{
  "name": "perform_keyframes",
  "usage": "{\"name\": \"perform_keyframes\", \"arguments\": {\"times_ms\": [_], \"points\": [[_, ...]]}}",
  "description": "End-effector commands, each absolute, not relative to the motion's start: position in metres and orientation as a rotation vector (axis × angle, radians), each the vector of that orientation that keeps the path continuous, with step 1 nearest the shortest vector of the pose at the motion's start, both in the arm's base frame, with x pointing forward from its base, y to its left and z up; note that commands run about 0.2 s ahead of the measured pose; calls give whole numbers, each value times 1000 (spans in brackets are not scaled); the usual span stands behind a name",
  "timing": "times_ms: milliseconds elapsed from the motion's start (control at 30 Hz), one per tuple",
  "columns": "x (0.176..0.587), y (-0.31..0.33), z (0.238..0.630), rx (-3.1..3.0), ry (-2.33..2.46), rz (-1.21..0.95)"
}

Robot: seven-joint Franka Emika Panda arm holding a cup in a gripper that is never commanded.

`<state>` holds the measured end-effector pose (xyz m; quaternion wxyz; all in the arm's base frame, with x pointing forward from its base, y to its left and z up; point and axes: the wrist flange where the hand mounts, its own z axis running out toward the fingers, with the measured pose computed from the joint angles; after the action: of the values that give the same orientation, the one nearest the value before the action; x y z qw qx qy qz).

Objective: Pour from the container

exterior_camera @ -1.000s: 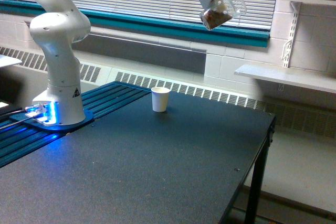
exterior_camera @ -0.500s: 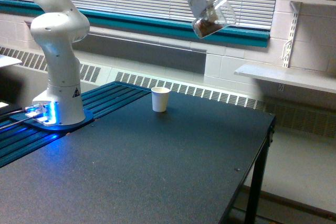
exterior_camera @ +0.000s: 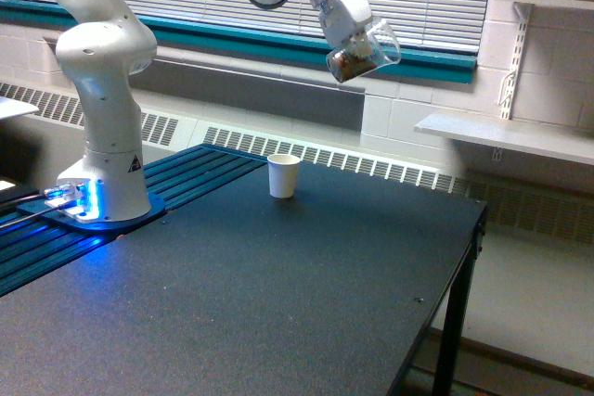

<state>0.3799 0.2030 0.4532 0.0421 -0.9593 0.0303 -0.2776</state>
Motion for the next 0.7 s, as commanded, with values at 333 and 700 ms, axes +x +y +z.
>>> {"name": "perform_keyframes", "arguments": {"times_ms": [333,700], "points": [[354,235,448,-2885,68,-877],[317,256,432,-2891,-25,-830]]}}
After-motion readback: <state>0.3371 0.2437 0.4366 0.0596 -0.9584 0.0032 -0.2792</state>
